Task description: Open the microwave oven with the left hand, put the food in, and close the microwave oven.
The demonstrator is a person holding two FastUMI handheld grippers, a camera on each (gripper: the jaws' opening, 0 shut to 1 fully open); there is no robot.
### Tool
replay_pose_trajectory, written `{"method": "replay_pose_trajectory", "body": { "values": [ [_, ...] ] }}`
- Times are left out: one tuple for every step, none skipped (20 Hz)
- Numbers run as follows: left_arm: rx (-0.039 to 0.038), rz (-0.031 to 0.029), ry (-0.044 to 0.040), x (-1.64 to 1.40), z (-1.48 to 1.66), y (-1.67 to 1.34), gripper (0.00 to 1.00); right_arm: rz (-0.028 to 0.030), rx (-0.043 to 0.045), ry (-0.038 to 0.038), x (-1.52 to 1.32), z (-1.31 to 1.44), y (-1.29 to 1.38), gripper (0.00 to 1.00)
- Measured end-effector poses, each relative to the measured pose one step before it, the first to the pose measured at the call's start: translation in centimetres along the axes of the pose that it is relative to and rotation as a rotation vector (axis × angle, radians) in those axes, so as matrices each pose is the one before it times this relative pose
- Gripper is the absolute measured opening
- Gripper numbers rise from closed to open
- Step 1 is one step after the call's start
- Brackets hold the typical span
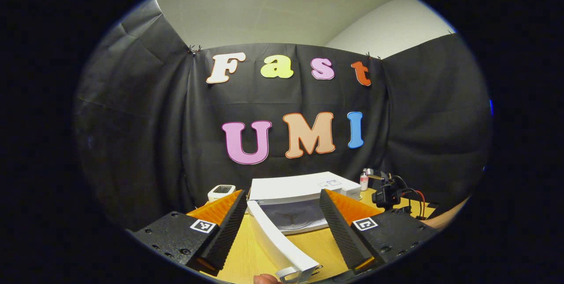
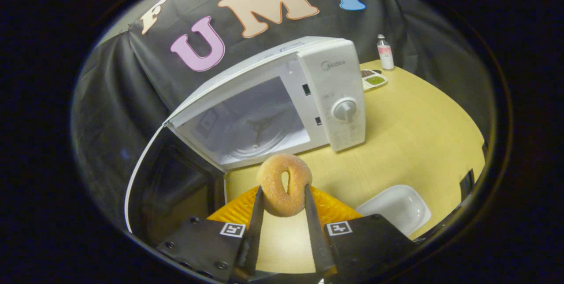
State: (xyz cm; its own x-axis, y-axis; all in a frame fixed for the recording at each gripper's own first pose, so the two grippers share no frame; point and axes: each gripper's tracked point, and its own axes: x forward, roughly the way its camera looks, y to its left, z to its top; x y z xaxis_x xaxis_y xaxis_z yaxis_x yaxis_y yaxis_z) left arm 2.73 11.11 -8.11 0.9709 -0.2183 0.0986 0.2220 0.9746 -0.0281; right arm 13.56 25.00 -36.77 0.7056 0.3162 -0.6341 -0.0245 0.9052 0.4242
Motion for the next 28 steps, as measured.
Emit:
{"method": "replay_pose_trajectory", "body": {
  "values": [
    [-0.01168, 0.0004, -0.00362, 0.02, -0.024, 0.227, 0.97, 0.01393, 0.018, -0.00569, 0.402, 0.123, 0.828, 0.46],
    [-0.00947, 0.00161, -0.0027, 0.089, 0.086, 0.21, 0.97, 0.01057, 0.01855, -0.00598, 0.487, 0.248, 0.734, 0.46],
    [-0.00537, 0.00112, -0.00313, 0.123, 0.005, 0.162, 0.97, 0.01359, 0.0205, -0.00495, 0.421, 0.15, 0.592, 0.46],
    [-0.00156, 0.00383, -0.00312, 0.002, 0.054, 0.192, 0.97, 0.009, 0.02257, -0.00645, 0.408, 0.262, 0.493, 0.46],
    [-0.00194, 0.00405, -0.00345, -0.079, 0.106, 0.181, 0.97, 0.00882, 0.02604, -0.00571, 0.649, 0.208, 0.464, 0.46],
    [-0.00155, 0.00455, -0.00117, -0.07, -0.02, 0.199, 0.97, 0.00603, 0.02989, -0.00606, 0.674, 0.192, 0.349, 0.46],
    [-0.00073, 0.00356, 0.0004, -0.066, -0.139, 0.124, 0.97, 0.00069, 0.03243, -0.00599, 0.632, 0.056, 0.192, 0.46],
    [0.00029, 0.00362, 0.00156, -0.141, -0.128, 0.144, 0.97, 0.00003, 0.02281, -0.0089, 0.688, 0.19, 0.204, 0.49],
    [0.00123, 0.00425, -0.00054, -0.087, 0.179, 0.184, 0.97, 0.00035, 0.0175, -0.00968, 0.597, 0.158, 0.218, 0.52],
    [0.00078, 0.00248, 0.0015, -0.014, 0.041, 0.147, 0.96, 0.00033, 0.01536, -0.00588, 0.569, 0.134, 0.33, 0.52],
    [0.00018, 0.00298, 0.00101, 0.04, -0.037, 0.107, 0.97, 0.00022, 0.01854, -0.00055, 0.49, -0.068, 0.392, 0.52],
    [0.00047, 0.00265, 0.0011, 0.009, -0.001, 0.089, 0.97, -0.00406, 0.02086, 0.0027, 0.664, -0.157, 0.114, 0.52],
    [0.00089, 0.00397, 0.00151, -0.006, 0.015, 0.107, 0.97, -0.00709, 0.02051, 0.00065, 0.667, -0.139, 0.161, 0.52],
    [0.00136, 0.00432, 0.00294, -0.088, 0.017, 0.167, 0.97, -0.00774, 0.01541, -0.00569, 0.64, 0.035, 0.089, 0.52],
    [-0.00135, 0.00117, -0.00098, -0.085, 0.154, 0.117, 0.97, -0.00376, 0.01183, -0.01094, 0.444, 0.06, 0.216, 0.52],
    [0.00058, 0.00134, -0.00026, 0.009, 0.096, 0.137, 0.97, -0.00172, 0.01207, -0.01232, 0.582, 0.141, 0.276, 0.52],
    [0.00292, 0.00412, 0.00188, -0.14, -0.086, 0.234, 0.97, -0.00175, 0.01766, -0.01154, 0.518, -0.012, 0.274, 0.52],
    [0.0009, 0.00389, 0.00144, -0.066, 0.037, 0.32, 0.97, -0.0009, 0.02007, -0.00892, 0.539, 0.011, 0.232, 0.52],
    [-0.00125, 0.0037, 0.0033, -0.08, -0.075, 0.131, 0.97, -0.00758, 0.01869, -0.00606, 0.642, -0.116, 0.11, 0.52],
    [-0.00135, 0.00371, 0.00322, -0.101, 0.002, 0.178, 0.97, -0.00686, 0.01894, -0.00417, 0.523, -0.177, 0.137, 0.52],
    [-0.00203, 0.00519, 0.00127, -0.094, -0.048, 0.26, 0.97, -0.008, 0.00972, -0.01046, 0.42, 0.047, 0.051, 0.52],
    [-0.00056, 0.00385, 0.00106, 0.012, 0.005, 0.225, 0.96, -0.00303, 0.00699, -0.014, 0.49, 0.168, 0.16, 0.52],
    [0.00204, 0.00522, 0.00309, 0.009, -0.051, 0.254, 0.97, -0.00399, 0.00681, -0.01228, 0.393, 0.213, -0.003, 0.52],
    [0.00274, 0.0049, 0.00052, -0.121, 0.037, 0.337, 0.97, -0.00817, 0.01117, -0.01125, 0.417, 0.229, -0.069, 0.52],
    [0.00128, 0.00513, 0.00046, 0.048, 0.1, 0.162, 0.97, -0.00641, 0.01655, -0.00396, 0.342, 0.07, -0.048, 0.52],
    [-0.00013, 0.00677, -0.00236, -0.073, 0.159, 0.274, 0.97, -0.00315, 0.01811, -0.00545, 0.422, 0.067, -0.056, 0.52],
    [-0.00032, 0.00793, -0.00009, -0.128, -0.099, 0.285, 0.97, -0.00574, 0.01281, -0.00627, 0.471, 0.093, -0.015, 0.52],
    [0.00051, 0.00811, 0.00167, -0.054, 0.041, 0.244, 1.0, 0.0015, 0.00885, -0.00038, 0.311, -0.044, 0.065, 0.52]
  ]
}}
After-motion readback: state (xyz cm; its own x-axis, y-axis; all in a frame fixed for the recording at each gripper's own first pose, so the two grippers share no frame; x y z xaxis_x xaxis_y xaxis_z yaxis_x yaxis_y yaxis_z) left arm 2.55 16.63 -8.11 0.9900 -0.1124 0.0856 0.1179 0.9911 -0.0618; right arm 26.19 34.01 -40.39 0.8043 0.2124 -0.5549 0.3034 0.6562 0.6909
